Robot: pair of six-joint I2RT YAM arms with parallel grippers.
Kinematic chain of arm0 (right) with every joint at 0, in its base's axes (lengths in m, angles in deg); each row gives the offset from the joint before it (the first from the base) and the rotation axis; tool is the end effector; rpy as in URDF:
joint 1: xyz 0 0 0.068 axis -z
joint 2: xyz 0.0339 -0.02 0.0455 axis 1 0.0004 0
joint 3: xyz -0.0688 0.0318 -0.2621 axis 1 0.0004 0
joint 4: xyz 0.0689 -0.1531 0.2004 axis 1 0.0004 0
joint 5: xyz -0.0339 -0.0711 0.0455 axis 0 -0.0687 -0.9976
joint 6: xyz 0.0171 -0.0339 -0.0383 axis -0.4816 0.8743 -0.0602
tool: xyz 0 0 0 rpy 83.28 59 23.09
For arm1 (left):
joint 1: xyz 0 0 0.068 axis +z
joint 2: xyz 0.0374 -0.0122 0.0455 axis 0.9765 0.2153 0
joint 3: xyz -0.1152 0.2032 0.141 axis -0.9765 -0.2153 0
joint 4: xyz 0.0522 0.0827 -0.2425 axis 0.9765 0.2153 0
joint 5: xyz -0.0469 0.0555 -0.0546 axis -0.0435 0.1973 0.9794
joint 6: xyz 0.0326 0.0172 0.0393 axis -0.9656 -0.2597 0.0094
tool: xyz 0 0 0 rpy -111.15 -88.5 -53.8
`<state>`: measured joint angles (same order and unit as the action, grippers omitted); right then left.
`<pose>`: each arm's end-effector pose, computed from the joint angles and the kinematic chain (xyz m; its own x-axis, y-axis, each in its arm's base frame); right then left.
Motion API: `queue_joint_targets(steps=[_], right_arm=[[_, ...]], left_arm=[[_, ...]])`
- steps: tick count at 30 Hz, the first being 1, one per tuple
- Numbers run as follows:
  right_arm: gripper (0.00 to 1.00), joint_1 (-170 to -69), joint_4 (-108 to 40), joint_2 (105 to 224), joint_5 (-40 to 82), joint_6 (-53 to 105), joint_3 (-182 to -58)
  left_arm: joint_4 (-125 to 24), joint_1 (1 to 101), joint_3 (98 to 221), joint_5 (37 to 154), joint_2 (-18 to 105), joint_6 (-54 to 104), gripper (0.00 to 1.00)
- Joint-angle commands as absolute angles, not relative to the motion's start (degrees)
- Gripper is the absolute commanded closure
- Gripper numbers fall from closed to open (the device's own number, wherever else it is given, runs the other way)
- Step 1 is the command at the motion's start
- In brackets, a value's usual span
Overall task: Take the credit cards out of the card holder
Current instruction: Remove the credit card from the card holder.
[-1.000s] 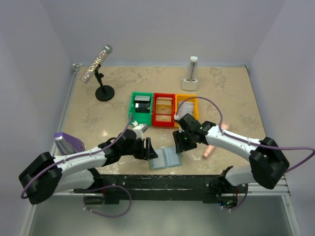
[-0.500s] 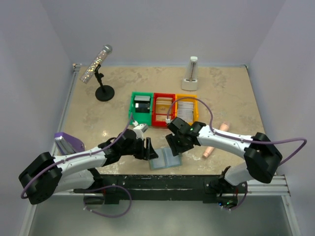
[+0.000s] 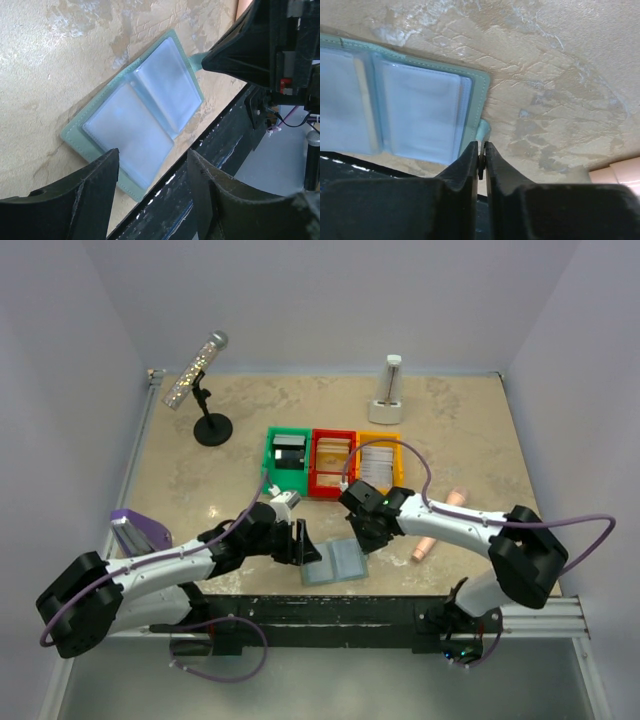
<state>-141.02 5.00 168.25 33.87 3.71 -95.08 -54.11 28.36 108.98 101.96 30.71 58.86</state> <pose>0.1683 0.2030 0.1827 -0.8974 -0.3416 -0.2791 -0.3706 0.9270 0.0571 0.1312 -0.1656 0.1677 -0.8885 -0.0325 -0.4577 0.3285 0.6515 -0.6839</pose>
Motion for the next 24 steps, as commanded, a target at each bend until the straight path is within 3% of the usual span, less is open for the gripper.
queue_joint_targets(steps=[1, 10, 24], right_arm=[[0.97, -141.13, 5.60, 163.67, 34.58, 3.72, -95.71], [1.00, -141.22, 7.88, 153.65, 29.30, 3.46, -95.89], [1.00, -141.30, 2.97, 144.42, 26.14, -4.18, -89.57]], left_arm=[[-54.74, 28.08, 109.98, 101.91, 29.16, 57.51, 0.39], [-54.04, 28.08, 110.68, 102.00, 27.58, 56.81, 0.39], [-57.81, 28.08, 113.58, 107.27, 35.31, 56.19, 0.39]])
